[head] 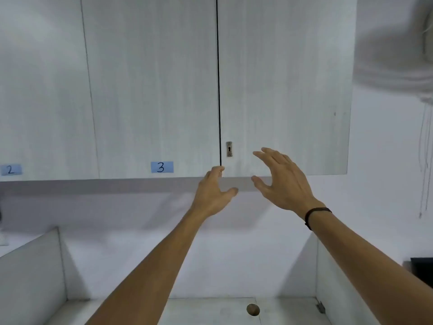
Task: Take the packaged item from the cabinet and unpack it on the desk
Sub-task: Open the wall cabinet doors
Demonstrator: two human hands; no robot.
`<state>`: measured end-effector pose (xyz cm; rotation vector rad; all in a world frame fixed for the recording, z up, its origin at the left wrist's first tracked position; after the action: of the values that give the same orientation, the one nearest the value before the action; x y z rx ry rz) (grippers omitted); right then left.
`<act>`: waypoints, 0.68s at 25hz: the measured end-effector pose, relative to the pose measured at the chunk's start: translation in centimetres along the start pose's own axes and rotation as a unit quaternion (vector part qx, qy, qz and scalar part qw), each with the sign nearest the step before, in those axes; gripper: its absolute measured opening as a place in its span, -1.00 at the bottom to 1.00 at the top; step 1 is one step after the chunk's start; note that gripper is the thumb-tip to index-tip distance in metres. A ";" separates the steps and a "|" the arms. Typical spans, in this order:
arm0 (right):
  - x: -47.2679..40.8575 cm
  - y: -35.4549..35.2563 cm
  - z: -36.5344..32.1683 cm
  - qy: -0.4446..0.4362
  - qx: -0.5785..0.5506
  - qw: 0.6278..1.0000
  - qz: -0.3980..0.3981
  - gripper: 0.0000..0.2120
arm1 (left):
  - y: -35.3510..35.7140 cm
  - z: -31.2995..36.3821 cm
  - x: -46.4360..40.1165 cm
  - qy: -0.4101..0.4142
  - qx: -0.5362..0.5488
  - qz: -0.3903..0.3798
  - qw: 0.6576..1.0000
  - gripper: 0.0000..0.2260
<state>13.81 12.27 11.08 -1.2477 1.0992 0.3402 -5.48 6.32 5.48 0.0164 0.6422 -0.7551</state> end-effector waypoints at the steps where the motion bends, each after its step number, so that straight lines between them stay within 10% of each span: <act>1: 0.1 0.2 0.4 0.001 0.005 1.000 -0.003 -0.40 | 1.1 -2.2 0.0 -0.081 0.053 -0.019 0.995 -0.48; 5: 0.5 1.1 2.2 0.025 0.023 0.999 -0.022 -0.44 | 4.6 -6.2 -0.9 -0.252 0.293 -0.069 0.920 -0.89; 17: 2.4 0.4 3.9 0.053 0.020 0.998 -0.033 -0.43 | 7.0 -6.2 -2.5 -0.263 0.549 -0.032 0.793 -0.61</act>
<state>16.48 15.01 8.62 -1.2753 1.1464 0.2028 -5.66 14.48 0.38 0.8353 -0.4028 -1.0573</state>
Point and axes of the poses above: each hand's wrist, its own x-axis away from the middle knuckle, its own y-axis out of the palm, z = x × y, the point moved 10 cm from there along -x, towards the middle knuckle
